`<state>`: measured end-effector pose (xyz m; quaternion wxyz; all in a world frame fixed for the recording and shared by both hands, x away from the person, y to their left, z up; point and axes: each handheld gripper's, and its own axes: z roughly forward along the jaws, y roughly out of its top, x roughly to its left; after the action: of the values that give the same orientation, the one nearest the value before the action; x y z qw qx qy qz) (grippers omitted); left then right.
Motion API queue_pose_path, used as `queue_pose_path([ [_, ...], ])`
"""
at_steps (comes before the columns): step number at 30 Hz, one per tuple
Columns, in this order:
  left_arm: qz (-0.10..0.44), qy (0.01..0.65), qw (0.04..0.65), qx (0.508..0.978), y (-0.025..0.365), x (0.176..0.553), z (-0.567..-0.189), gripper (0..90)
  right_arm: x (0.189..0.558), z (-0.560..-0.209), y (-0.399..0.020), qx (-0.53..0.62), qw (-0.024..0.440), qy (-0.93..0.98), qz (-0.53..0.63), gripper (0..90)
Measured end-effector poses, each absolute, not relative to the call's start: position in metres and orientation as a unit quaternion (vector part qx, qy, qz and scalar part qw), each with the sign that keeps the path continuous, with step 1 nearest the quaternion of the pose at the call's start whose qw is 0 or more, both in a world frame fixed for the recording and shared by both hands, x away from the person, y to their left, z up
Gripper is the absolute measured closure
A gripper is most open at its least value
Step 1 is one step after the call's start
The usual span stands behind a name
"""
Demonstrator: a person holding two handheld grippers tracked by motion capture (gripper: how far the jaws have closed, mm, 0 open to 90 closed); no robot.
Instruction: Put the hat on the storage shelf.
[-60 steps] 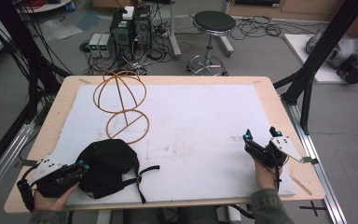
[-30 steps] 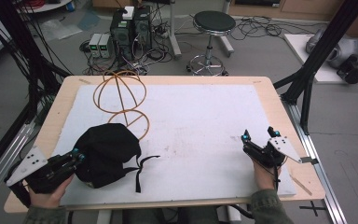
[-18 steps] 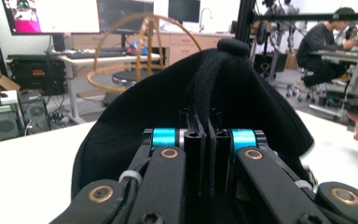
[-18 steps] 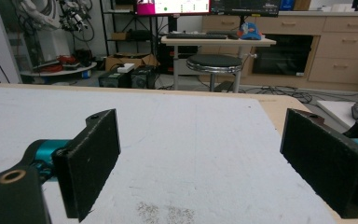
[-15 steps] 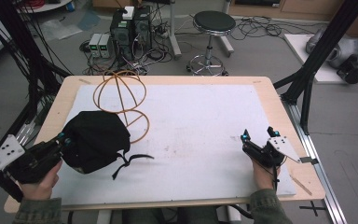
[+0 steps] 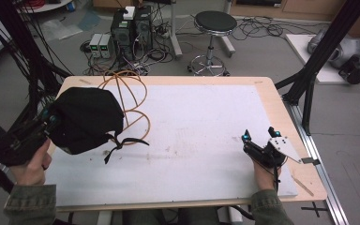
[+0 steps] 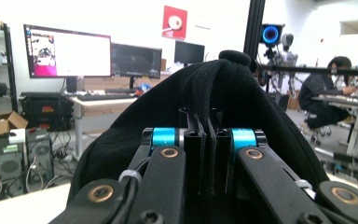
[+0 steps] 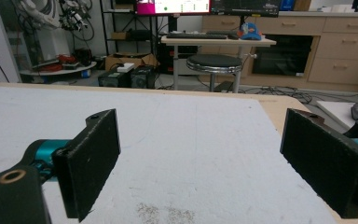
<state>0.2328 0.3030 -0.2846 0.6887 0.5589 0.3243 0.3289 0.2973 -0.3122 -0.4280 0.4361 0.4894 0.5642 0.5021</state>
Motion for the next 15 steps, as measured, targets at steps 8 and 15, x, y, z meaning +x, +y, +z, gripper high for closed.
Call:
queue_pose_path([
  [8,0.347,0.316,0.7,0.538,0.293,0.252,-0.259,87.5,0.297,-0.427,-0.314,0.493,0.434,0.561,0.505,11.1],
  [15,0.35,0.313,0.715,0.518,0.289,0.26,-0.252,87.5,0.298,-0.427,-0.315,0.494,0.432,0.558,0.508,11.1],
])
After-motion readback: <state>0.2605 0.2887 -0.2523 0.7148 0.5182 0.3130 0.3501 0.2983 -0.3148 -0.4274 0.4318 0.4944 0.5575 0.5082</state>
